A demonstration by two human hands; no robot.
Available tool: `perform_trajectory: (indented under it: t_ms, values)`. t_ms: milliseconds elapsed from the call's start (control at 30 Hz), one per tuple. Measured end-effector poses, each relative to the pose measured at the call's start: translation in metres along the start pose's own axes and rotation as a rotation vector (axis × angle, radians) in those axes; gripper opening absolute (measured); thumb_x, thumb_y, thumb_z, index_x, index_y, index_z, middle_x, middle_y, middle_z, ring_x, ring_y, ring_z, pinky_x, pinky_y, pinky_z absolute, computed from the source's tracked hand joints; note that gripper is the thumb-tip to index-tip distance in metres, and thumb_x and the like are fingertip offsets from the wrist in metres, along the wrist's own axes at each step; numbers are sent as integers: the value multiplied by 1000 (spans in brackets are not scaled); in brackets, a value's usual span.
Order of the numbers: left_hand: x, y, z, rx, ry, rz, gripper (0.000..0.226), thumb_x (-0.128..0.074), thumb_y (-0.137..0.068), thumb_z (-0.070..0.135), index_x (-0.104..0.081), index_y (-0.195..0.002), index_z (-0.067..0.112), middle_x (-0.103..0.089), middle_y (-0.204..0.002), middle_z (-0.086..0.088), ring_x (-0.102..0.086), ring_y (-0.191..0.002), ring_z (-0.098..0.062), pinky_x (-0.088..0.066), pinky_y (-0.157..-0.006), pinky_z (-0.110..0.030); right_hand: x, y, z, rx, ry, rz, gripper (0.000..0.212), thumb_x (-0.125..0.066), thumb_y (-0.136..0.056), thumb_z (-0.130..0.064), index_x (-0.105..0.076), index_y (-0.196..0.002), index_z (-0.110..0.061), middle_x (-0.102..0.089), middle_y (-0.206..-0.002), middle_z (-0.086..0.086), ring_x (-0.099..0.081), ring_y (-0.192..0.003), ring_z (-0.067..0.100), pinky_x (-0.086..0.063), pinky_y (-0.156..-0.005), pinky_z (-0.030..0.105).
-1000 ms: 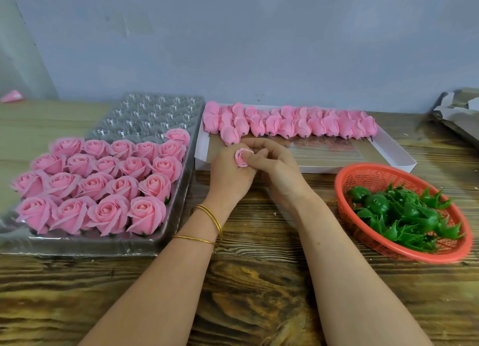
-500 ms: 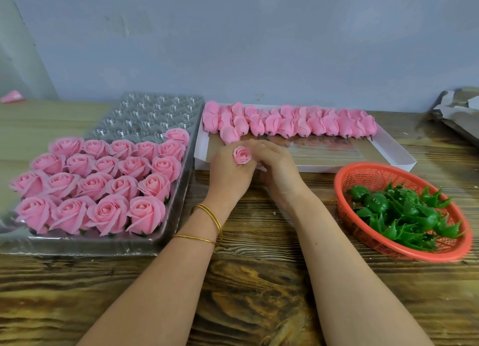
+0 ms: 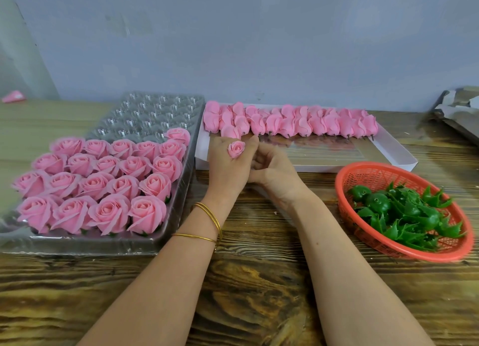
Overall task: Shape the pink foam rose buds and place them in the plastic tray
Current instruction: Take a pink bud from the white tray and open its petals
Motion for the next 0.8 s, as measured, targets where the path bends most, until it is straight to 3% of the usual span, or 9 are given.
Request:
perform_trajectory:
  t_ms: [133,233,367,533,700,800]
  values:
    - [-2,2,2,20,69,-46,30,-66,-86,28,-63,-57,32,-61,-56,6,-62,-56,-10,-54,-55,-29,1,-1,2,10,19,47,40,-65,-71,25,-61,-101,-1,-65,-87,13,-63,-84,26,-51,-86,53]
    - [-3,2,-1,57,100,-61,31,-71,-86,26,-61,-56,27,-60,-60,-4,-61,-59,-15,-53,-56,-31,2,-1,3,-10,17,64,41,-65,-72,24,-60,-109,7,-64,-95,23,-61,-92,34,-48,-90,61]
    - [-2,2,-3,64,98,-73,33,-73,-84,22,-54,-57,22,-56,-62,-11,-58,-61,-22,-51,-58,-36,2,1,1,-12,13,26,36,-60,-75,25,-64,-99,-3,-64,-95,23,-61,-93,36,-48,-89,59]
    - [-1,1,-4,67,114,-114,39,-75,-82,22,-56,-72,-10,-57,-65,-16,-55,-63,-21,-49,-61,-37,2,3,0,-37,-19,-13,31,-52,-82,25,-62,-96,-1,-58,-94,25,-55,-92,36,-44,-82,50]
    - [-1,1,-4,81,121,-151,34,-74,-83,22,-60,-80,-10,-59,-67,-11,-58,-64,-16,-50,-62,-31,2,4,-1,-54,-20,-24,30,-51,-84,23,-61,-103,2,-60,-91,22,-58,-91,36,-45,-85,52]
    - [-1,1,-6,101,108,-125,29,-72,-84,26,-64,-80,-1,-62,-65,-4,-61,-62,-12,-53,-59,-27,1,3,2,-69,-23,-14,38,-52,-79,26,-60,-110,7,-58,-96,26,-57,-95,38,-43,-93,63]
Point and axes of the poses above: each hand's wrist, its own y-axis away from the middle knuckle, its own x-axis out of the back of the hand, z = x × y, the point moved 4 cm from there along -y, towards the middle knuckle
